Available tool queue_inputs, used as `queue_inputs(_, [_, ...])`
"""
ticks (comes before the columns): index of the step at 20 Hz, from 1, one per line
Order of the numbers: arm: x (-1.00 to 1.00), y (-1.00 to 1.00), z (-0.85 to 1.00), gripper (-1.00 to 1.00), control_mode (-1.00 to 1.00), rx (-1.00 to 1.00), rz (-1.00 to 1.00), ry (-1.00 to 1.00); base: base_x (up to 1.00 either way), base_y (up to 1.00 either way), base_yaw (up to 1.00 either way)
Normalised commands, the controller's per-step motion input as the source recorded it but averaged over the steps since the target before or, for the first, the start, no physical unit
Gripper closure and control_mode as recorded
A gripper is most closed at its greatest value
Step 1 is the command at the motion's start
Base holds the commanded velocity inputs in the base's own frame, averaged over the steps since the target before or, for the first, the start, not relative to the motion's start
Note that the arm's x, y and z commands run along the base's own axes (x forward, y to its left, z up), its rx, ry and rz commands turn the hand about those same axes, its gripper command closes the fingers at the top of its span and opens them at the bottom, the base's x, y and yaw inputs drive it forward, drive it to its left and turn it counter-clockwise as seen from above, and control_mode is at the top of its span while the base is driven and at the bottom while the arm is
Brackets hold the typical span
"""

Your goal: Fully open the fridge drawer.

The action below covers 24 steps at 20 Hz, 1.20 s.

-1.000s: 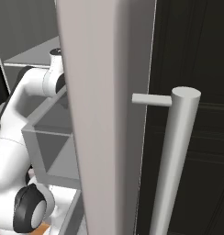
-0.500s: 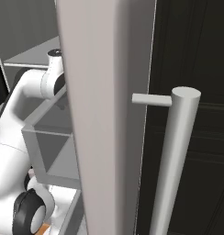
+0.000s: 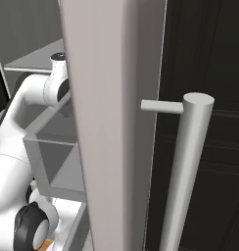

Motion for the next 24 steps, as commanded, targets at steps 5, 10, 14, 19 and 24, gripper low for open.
queue_inputs(5, [-0.05, 0.28, 0.0, -1.0, -1.0, 0.0, 0.0, 0.0, 0.0, 0.0, 0.0])
queue_inputs(10, [-0.44, 0.04, -0.02, -1.0, -1.0, 0.0, 0.0, 0.0, 0.0, 0.0, 0.0])
queue_inputs(14, [-0.51, 0.0, -0.02, -1.0, -1.0, 0.0, 0.0, 0.0, 0.0, 0.0, 0.0])
queue_inputs(19, [-0.03, 0.0, 0.0, -1.0, -1.0, 0.0, 0.0, 0.0, 0.0, 0.0, 0.0])
queue_inputs(24, [0.0, 0.0, 0.0, -1.0, -1.0, 0.0, 0.0, 0.0, 0.0, 0.0, 0.0])
